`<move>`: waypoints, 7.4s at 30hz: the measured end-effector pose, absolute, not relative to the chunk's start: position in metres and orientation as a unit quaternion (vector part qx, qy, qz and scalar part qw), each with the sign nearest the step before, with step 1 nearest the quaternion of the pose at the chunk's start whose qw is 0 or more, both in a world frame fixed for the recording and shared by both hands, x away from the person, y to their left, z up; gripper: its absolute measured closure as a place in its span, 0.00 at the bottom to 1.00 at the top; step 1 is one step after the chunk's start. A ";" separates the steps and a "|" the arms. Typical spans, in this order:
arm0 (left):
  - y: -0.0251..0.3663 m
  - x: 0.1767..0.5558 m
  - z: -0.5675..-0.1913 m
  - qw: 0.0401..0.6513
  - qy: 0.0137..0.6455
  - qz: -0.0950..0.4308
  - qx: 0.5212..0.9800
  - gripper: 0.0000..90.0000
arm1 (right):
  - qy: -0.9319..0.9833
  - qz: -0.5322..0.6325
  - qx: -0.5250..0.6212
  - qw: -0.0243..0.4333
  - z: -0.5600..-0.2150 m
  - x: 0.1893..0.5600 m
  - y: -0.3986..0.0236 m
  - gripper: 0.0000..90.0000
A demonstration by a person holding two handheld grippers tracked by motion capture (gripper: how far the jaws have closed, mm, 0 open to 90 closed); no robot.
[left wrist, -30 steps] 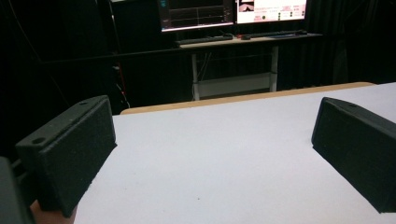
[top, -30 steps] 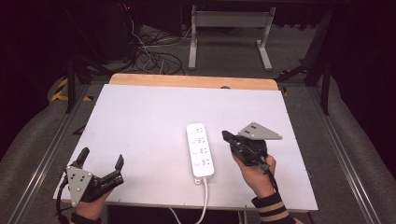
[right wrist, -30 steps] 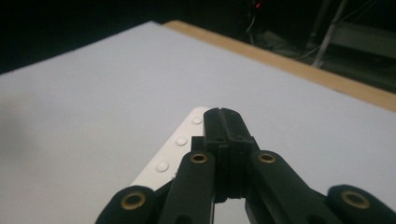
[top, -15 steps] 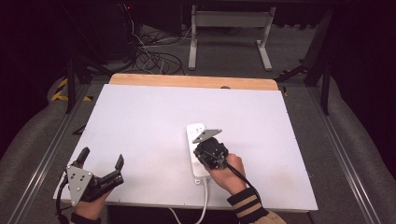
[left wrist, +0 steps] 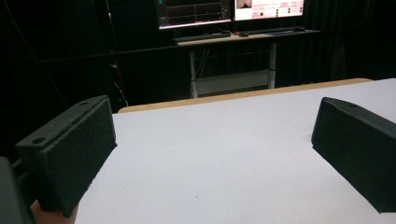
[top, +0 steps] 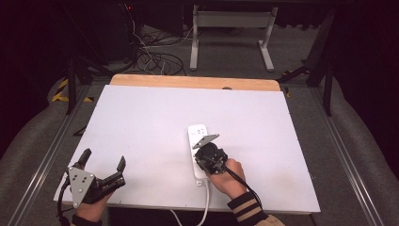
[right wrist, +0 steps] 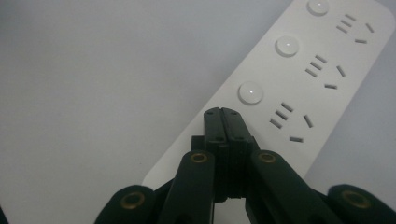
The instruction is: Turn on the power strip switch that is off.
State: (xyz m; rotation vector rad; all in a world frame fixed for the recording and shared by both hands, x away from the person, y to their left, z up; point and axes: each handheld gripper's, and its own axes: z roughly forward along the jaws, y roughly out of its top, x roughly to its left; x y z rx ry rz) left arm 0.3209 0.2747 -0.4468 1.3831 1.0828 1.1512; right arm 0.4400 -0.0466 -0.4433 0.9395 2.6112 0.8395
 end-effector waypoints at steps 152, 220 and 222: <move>0.275 0.323 -0.448 0.493 0.454 0.472 0.572 0.01 | 0.751 0.539 0.298 0.237 -0.423 0.405 -0.092 1.00; 0.272 0.324 -0.447 0.498 0.448 0.472 0.573 0.01 | 0.573 0.592 0.365 0.432 -0.439 0.370 -0.216 0.02; 0.273 0.324 -0.447 0.496 0.449 0.473 0.573 0.01 | 0.584 0.587 0.365 0.426 -0.442 0.373 -0.215 0.03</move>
